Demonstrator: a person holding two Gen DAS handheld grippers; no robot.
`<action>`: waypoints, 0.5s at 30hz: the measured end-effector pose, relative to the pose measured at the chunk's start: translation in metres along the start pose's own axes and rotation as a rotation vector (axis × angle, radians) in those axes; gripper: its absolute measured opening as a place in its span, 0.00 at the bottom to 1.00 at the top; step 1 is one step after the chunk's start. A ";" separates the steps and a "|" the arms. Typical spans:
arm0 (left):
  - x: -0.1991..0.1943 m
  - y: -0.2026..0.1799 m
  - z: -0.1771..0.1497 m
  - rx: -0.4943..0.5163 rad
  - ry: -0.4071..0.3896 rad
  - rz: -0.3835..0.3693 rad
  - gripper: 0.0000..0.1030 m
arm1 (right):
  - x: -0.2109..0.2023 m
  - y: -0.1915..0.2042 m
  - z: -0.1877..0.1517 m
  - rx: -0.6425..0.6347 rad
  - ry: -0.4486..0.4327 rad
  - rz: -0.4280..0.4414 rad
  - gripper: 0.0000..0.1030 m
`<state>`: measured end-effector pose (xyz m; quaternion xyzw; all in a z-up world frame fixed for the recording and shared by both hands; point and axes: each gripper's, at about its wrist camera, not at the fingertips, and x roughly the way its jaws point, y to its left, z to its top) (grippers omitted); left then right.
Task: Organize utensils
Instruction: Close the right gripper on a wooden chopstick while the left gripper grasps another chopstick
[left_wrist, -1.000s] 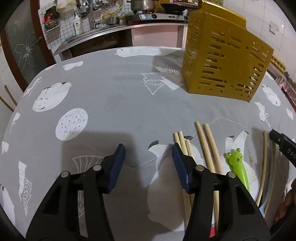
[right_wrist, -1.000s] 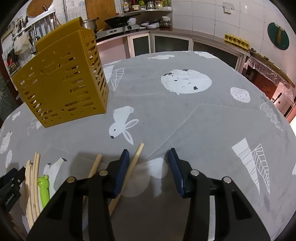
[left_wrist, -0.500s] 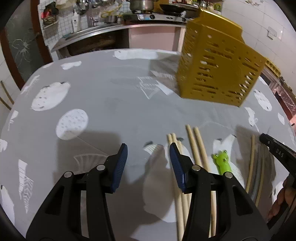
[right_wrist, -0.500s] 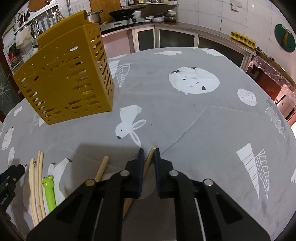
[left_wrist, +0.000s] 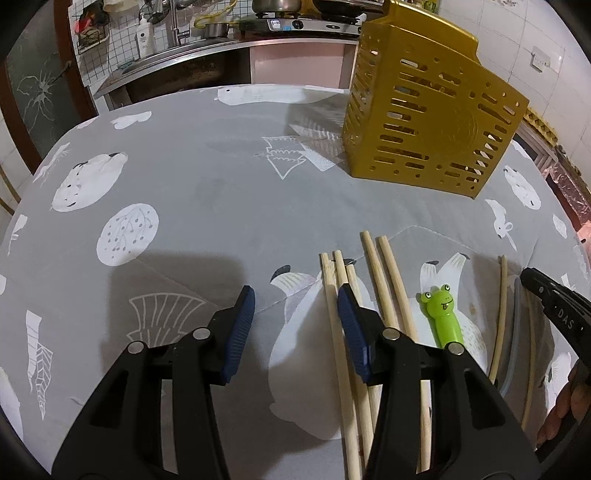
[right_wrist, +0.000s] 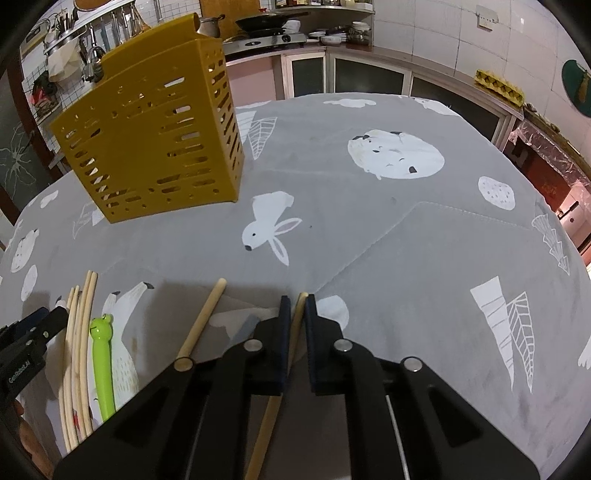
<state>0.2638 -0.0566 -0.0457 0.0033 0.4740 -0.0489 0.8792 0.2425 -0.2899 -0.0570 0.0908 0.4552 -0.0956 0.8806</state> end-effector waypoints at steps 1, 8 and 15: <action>0.000 0.000 0.001 -0.004 0.002 0.000 0.43 | 0.000 -0.001 0.000 0.000 0.002 0.004 0.08; 0.007 -0.001 0.004 0.017 0.042 0.000 0.48 | 0.002 -0.005 0.000 0.012 0.003 0.022 0.08; 0.015 -0.012 0.013 0.047 0.056 0.057 0.47 | 0.004 -0.004 0.002 0.019 0.010 0.023 0.08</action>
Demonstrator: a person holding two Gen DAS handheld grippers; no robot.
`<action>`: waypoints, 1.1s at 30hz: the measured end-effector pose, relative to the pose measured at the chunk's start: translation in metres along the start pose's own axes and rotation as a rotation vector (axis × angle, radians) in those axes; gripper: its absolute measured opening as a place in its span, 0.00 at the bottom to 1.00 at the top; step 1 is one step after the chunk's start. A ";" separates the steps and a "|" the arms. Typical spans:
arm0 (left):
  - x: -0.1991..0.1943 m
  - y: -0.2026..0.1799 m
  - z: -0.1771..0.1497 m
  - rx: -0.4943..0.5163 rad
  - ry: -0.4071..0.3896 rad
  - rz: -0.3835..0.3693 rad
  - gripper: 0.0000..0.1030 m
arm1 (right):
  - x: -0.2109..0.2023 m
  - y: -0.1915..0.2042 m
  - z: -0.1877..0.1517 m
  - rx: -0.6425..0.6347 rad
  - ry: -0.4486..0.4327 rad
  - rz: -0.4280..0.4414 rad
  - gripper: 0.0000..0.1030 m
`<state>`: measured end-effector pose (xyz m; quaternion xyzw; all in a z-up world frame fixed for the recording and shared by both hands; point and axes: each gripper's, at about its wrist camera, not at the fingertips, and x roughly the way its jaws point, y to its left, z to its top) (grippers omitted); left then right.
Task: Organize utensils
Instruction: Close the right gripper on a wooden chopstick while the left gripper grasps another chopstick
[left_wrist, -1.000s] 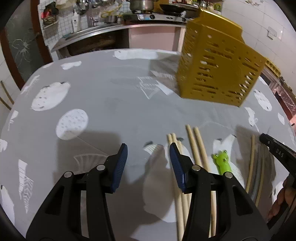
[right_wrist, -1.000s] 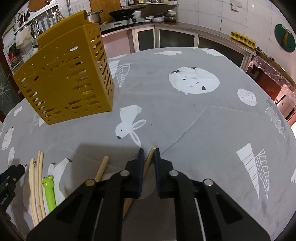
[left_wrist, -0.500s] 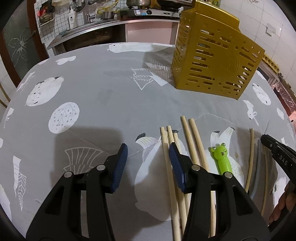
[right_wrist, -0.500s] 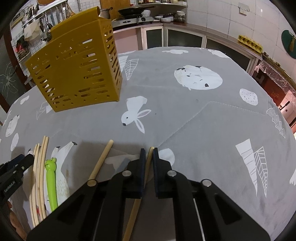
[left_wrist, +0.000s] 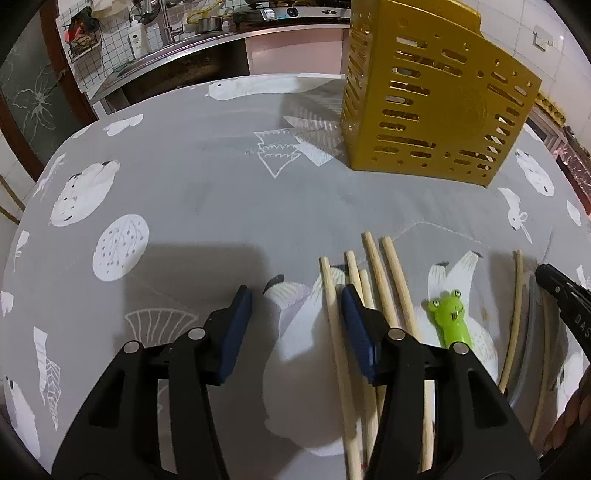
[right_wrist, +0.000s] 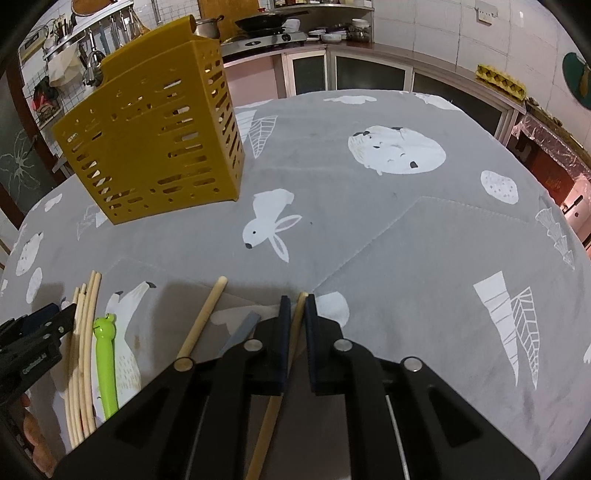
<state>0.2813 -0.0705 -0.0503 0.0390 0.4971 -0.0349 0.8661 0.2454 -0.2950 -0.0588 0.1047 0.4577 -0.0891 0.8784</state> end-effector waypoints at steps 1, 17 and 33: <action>0.000 -0.001 0.001 -0.001 0.003 0.000 0.45 | 0.001 0.001 0.002 -0.001 0.003 -0.001 0.08; -0.022 0.006 0.003 -0.013 -0.051 -0.063 0.05 | -0.043 -0.006 0.007 -0.008 -0.081 0.079 0.07; -0.136 0.022 -0.003 0.002 -0.439 -0.096 0.04 | -0.134 0.002 0.010 -0.046 -0.400 0.160 0.05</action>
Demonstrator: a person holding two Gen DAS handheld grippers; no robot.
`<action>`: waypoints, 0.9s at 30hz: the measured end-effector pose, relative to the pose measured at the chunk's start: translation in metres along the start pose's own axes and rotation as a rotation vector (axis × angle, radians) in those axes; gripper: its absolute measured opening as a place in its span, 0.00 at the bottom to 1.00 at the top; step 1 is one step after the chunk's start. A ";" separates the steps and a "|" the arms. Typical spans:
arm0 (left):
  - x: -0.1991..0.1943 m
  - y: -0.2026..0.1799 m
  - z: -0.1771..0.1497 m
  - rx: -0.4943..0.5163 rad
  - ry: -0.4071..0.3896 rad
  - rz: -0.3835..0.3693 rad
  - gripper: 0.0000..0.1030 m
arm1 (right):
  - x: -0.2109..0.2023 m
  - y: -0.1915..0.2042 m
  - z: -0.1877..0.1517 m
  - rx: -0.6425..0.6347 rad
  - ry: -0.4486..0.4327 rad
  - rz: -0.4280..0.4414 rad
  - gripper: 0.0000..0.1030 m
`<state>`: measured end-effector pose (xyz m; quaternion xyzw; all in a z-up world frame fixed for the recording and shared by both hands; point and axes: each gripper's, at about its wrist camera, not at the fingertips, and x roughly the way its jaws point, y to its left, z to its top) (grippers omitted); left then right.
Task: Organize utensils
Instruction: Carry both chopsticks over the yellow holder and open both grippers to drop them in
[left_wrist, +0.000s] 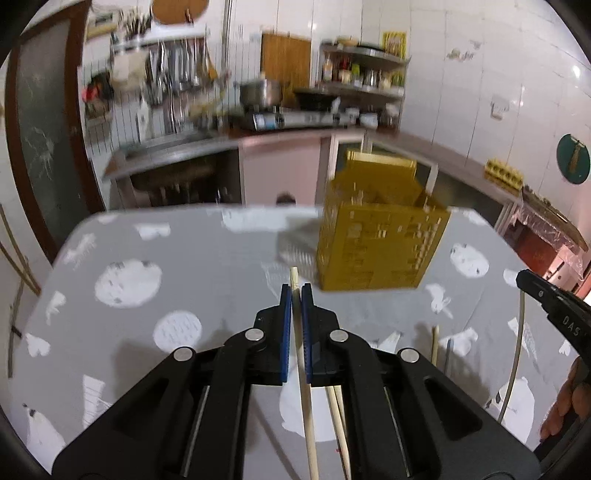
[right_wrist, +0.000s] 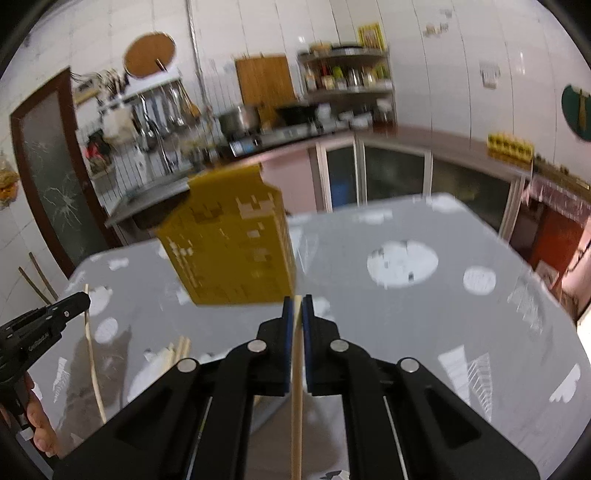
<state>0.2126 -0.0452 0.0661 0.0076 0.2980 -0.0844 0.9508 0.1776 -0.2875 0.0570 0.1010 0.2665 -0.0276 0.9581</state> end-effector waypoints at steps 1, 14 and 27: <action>-0.006 -0.002 0.001 0.007 -0.025 -0.004 0.04 | -0.007 0.001 0.001 -0.002 -0.027 0.008 0.05; -0.057 -0.019 0.019 0.037 -0.214 -0.041 0.04 | -0.072 0.012 0.020 -0.015 -0.289 0.040 0.05; -0.056 -0.027 0.094 0.021 -0.292 -0.065 0.04 | -0.064 0.038 0.094 -0.061 -0.380 0.061 0.05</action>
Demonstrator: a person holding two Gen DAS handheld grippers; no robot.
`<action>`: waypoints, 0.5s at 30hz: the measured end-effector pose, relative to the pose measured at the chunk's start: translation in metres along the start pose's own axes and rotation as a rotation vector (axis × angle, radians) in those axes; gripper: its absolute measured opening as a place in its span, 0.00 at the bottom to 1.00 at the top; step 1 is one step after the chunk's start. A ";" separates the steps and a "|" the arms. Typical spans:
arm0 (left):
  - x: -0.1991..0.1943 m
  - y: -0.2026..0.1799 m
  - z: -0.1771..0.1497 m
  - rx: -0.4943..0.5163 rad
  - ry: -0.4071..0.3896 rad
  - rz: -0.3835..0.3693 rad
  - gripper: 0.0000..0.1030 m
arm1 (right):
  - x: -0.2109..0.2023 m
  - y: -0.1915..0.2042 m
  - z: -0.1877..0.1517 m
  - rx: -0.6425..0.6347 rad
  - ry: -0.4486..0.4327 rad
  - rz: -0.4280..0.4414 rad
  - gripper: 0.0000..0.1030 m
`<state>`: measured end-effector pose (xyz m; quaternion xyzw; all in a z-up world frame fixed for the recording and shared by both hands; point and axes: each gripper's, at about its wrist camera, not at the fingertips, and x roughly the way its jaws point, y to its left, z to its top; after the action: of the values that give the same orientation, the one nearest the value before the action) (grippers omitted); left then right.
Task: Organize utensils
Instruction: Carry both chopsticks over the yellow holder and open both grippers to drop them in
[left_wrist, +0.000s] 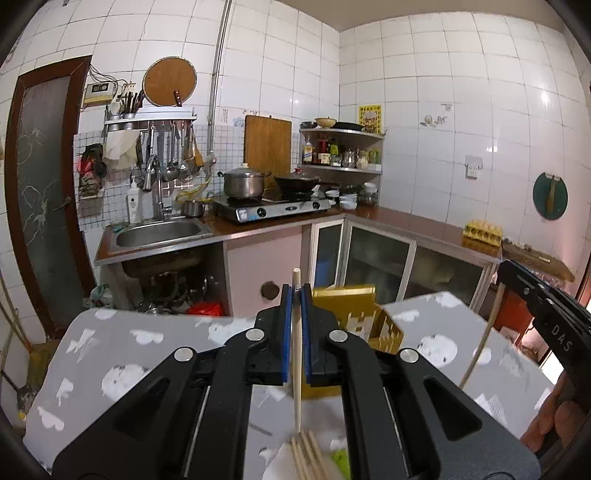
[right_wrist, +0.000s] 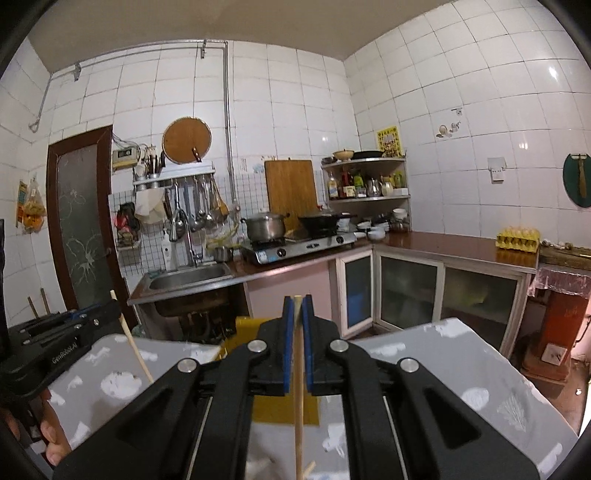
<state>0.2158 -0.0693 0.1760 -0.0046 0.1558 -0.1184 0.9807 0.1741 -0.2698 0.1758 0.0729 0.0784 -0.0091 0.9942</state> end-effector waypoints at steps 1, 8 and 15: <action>0.003 -0.001 0.006 -0.003 -0.005 -0.002 0.04 | 0.004 0.001 0.007 -0.001 -0.007 0.003 0.05; 0.025 -0.014 0.063 -0.023 -0.070 -0.029 0.04 | 0.045 0.000 0.066 0.028 -0.068 0.007 0.05; 0.067 -0.030 0.083 0.015 -0.101 -0.019 0.04 | 0.096 -0.003 0.082 0.039 -0.104 -0.002 0.05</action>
<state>0.2964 -0.1165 0.2356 -0.0049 0.1050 -0.1287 0.9861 0.2819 -0.2855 0.2409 0.0914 0.0266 -0.0152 0.9953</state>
